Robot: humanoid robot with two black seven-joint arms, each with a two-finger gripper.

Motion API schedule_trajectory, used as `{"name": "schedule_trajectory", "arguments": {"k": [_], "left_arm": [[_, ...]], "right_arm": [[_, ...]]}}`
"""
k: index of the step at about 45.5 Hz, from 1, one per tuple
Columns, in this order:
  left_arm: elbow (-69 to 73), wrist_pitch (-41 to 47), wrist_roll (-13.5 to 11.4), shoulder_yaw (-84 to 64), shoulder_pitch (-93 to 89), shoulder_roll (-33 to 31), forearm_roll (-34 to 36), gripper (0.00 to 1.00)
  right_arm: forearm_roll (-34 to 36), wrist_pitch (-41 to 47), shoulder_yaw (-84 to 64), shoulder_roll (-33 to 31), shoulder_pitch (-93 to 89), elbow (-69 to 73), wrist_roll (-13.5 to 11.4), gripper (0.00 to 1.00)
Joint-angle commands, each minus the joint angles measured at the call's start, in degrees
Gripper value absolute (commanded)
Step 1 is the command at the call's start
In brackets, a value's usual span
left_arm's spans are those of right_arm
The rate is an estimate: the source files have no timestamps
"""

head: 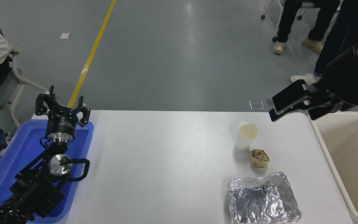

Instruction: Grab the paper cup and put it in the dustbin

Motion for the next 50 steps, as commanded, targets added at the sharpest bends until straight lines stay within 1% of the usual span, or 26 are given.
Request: {"name": "schedule_trajectory", "arguments": {"k": [1, 5, 9, 20, 25, 28, 33, 41, 50], "left_arm": [[0.0, -0.02, 0.0, 0.0, 0.01, 0.0, 0.0, 0.99], [0.0, -0.02, 0.0, 0.0, 0.0, 0.0, 0.0, 0.99], [0.0, -0.02, 0.0, 0.0, 0.01, 0.0, 0.0, 0.99], [0.0, -0.02, 0.0, 0.0, -0.08, 0.0, 0.0, 0.99], [0.0, -0.02, 0.0, 0.0, -0.08, 0.0, 0.0, 0.99], [0.0, -0.02, 0.0, 0.0, -0.08, 0.0, 0.0, 0.99], [0.0, -0.02, 0.0, 0.0, -0.08, 0.0, 0.0, 0.99], [0.0, -0.02, 0.0, 0.0, -0.08, 0.0, 0.0, 0.99], [0.0, -0.02, 0.0, 0.09, -0.08, 0.0, 0.0, 0.99]], "right_arm": [[-1.57, 0.04, 2.12, 0.51, -5.34, -0.18, -0.01, 1.0], [-5.69, -0.57, 3.18, 1.12, -8.68, -2.02, -0.01, 1.0], [-8.86, -5.66, 4.32, 1.74, -12.46, -4.83, -0.01, 1.0], [-13.87, -16.74, 4.85, 4.28, -24.5, -13.36, -1.24, 1.0], [-13.96, -20.79, 5.03, 4.72, -30.39, -18.1, -3.61, 1.0], [-14.05, -23.51, 5.73, 5.34, -34.34, -21.27, -4.32, 1.0], [-13.96, -27.38, 8.1, 6.83, -40.75, -27.33, -4.49, 1.0], [-13.96, -31.42, 12.06, 10.96, -51.83, -36.74, -4.58, 1.0], [-13.96, -33.89, 14.69, 13.95, -60.71, -44.3, -4.58, 1.0]]}}
